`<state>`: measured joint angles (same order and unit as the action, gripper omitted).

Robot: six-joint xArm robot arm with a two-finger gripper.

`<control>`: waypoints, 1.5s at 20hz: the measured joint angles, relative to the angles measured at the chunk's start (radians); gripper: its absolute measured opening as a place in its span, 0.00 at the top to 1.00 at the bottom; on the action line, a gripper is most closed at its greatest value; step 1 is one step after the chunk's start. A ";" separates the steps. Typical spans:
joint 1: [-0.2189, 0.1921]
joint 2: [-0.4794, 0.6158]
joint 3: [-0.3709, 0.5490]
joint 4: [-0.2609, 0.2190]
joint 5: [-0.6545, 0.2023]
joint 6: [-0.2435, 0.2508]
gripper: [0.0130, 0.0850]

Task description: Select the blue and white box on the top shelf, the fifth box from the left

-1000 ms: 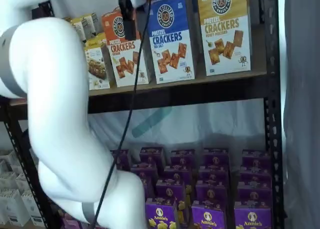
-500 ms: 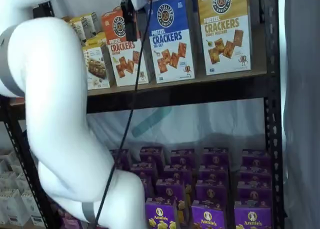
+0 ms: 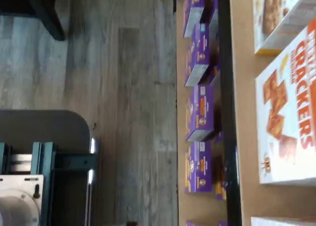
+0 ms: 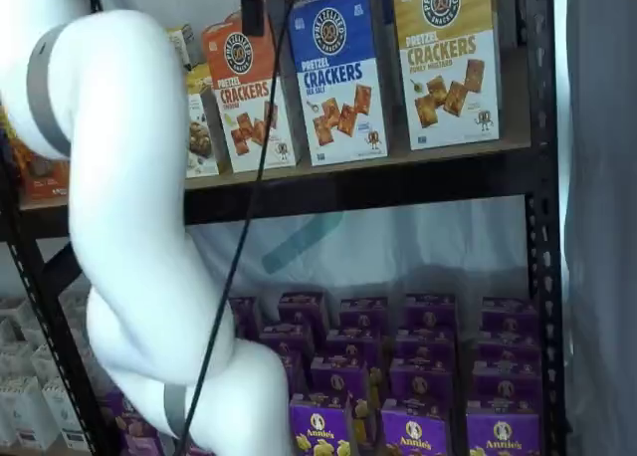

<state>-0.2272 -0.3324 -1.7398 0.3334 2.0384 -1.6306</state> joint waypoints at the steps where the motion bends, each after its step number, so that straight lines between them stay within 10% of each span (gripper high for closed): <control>1: -0.008 0.018 -0.030 0.015 0.012 0.003 0.00; 30: -0.071 0.240 -0.175 0.054 -0.155 -0.064 0.00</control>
<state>-0.2977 -0.0923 -1.9145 0.3873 1.8835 -1.6941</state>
